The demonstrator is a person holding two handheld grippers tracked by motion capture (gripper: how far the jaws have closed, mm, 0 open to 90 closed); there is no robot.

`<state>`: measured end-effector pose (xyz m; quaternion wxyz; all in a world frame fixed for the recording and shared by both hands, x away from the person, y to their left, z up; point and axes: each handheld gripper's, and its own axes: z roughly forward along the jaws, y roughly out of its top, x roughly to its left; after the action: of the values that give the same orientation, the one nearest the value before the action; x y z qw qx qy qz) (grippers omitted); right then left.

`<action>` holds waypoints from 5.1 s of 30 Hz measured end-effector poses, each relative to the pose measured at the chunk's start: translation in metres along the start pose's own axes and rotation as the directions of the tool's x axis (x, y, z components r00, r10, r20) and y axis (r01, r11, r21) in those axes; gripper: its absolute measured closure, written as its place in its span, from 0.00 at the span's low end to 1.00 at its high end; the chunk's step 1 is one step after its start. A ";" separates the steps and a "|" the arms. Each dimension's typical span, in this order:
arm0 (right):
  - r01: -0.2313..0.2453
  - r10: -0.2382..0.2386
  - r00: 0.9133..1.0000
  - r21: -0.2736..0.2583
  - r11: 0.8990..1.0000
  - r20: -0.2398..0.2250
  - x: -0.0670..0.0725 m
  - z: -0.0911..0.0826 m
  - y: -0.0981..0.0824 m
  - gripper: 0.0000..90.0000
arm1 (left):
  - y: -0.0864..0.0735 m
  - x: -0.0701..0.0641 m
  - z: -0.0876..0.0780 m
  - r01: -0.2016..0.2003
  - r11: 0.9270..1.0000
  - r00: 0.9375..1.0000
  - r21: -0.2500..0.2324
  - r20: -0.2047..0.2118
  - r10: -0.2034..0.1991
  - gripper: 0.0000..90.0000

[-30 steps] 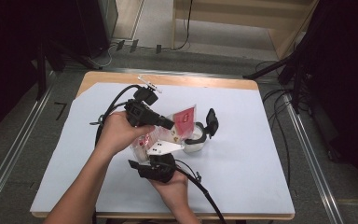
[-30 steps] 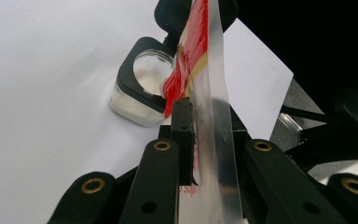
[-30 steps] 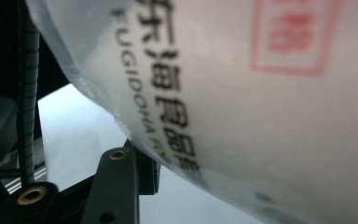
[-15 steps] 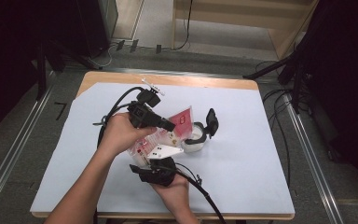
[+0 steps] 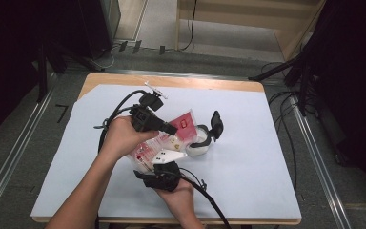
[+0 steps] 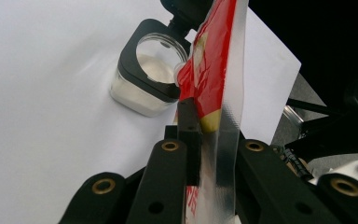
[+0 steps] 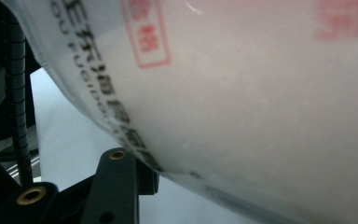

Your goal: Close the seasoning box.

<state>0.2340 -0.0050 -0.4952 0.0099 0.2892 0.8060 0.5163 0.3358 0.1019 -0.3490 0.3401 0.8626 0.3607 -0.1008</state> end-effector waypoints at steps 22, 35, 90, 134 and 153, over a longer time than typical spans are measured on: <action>-0.017 0.026 0.997 -0.119 0.993 0.072 -0.012 -0.021 0.003 0.63 | -0.012 -0.004 -0.048 -0.060 0.988 0.998 -0.143 0.026 0.065 0.99; -0.141 0.159 0.983 -0.181 0.973 0.087 -0.036 -0.037 0.002 0.62 | -0.018 -0.007 -0.062 -0.096 0.975 0.993 -0.199 0.045 0.107 1.00; 0.041 -0.038 0.998 0.066 0.997 -0.053 -0.083 -0.104 0.024 0.61 | -0.015 0.058 -0.032 -0.117 0.952 0.989 -0.283 -0.123 0.085 1.00; 0.003 -0.004 1.000 0.059 0.998 0.010 -0.098 -0.130 -0.001 0.58 | -0.037 0.089 -0.014 -0.105 0.956 0.991 -0.275 -0.115 0.075 0.91; 0.002 -0.003 1.000 0.064 0.998 0.010 -0.098 -0.129 0.000 0.58 | -0.041 0.078 -0.028 -0.184 0.940 0.978 -0.288 -0.144 0.148 0.72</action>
<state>0.2749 -0.1589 -0.4629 0.0053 0.2910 0.8225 0.4887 0.3611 0.1845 -0.3820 0.4520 0.8328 0.3175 0.0363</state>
